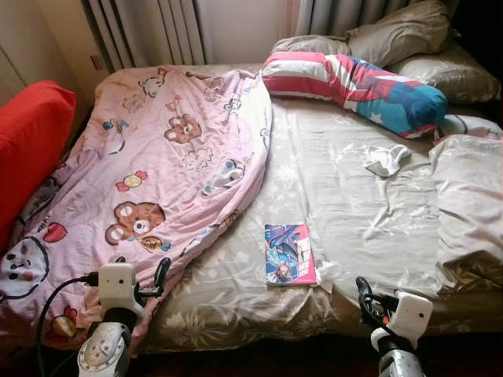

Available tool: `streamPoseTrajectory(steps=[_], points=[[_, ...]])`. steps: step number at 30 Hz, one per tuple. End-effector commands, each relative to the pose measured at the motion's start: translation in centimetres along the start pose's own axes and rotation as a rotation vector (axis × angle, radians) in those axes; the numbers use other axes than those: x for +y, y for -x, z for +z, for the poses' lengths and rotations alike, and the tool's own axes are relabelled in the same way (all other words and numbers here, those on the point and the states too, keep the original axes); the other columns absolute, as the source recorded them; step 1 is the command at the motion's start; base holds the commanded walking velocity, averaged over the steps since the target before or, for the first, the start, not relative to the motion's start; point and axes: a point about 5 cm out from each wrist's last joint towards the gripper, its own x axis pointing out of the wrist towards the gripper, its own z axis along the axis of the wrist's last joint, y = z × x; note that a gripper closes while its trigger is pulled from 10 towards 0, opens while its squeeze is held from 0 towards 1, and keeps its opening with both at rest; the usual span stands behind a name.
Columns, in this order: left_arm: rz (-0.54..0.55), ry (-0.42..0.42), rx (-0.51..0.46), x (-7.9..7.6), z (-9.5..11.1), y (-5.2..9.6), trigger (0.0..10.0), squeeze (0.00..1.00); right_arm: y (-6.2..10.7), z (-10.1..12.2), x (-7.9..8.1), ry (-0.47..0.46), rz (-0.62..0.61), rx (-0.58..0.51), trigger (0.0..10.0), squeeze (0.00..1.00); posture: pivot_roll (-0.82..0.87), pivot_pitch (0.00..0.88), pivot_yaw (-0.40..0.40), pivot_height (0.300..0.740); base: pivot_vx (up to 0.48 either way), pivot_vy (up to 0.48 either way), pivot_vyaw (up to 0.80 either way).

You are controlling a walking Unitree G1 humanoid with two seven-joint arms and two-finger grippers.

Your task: Clean up the room

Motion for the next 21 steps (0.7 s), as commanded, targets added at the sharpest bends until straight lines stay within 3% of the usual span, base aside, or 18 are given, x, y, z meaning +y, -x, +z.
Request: streamPoseTrajectory(steps=[1,9,11,12,18,21], points=[[0.018,-0.003,0.015,0.6,-0.2,0.7,10.0,0.00,0.5,-0.2,-0.4,0.004,-0.001,0.006,10.0,0.00,0.17,0.120,0.009,0.740,0.000,0.000,0.00],[0.015,-0.004,0.023,0.8,-0.3,1.4,10.0,0.00,1.2,-0.3,-0.9,0.036,0.007,0.005,10.0,0.00,0.17,0.122,-0.011,0.740,0.000,0.000,0.00],[-0.005,-0.010,0.028,0.8,-0.4,1.4,10.0,0.00,1.0,0.0,-1.0,0.049,0.020,-0.002,10.0,0.00,0.16,0.119,-0.017,0.740,0.000,0.000,0.00],[-0.054,-0.028,0.045,0.9,-0.7,1.2,10.0,0.00,0.3,1.1,-1.3,0.069,0.045,-0.026,10.0,0.00,0.14,0.108,-0.016,0.740,0.000,0.000,0.00],[-0.041,-0.019,0.050,1.2,-0.7,1.2,10.0,0.00,0.6,1.4,-1.3,0.073,0.057,-0.034,10.0,0.00,0.15,0.107,-0.024,0.740,0.000,0.000,0.00],[0.003,-0.001,0.023,0.7,-0.3,0.9,10.0,0.00,0.8,0.9,-1.7,0.059,0.003,-0.017,10.0,0.00,0.15,0.109,-0.024,0.740,0.000,0.000,0.00]])
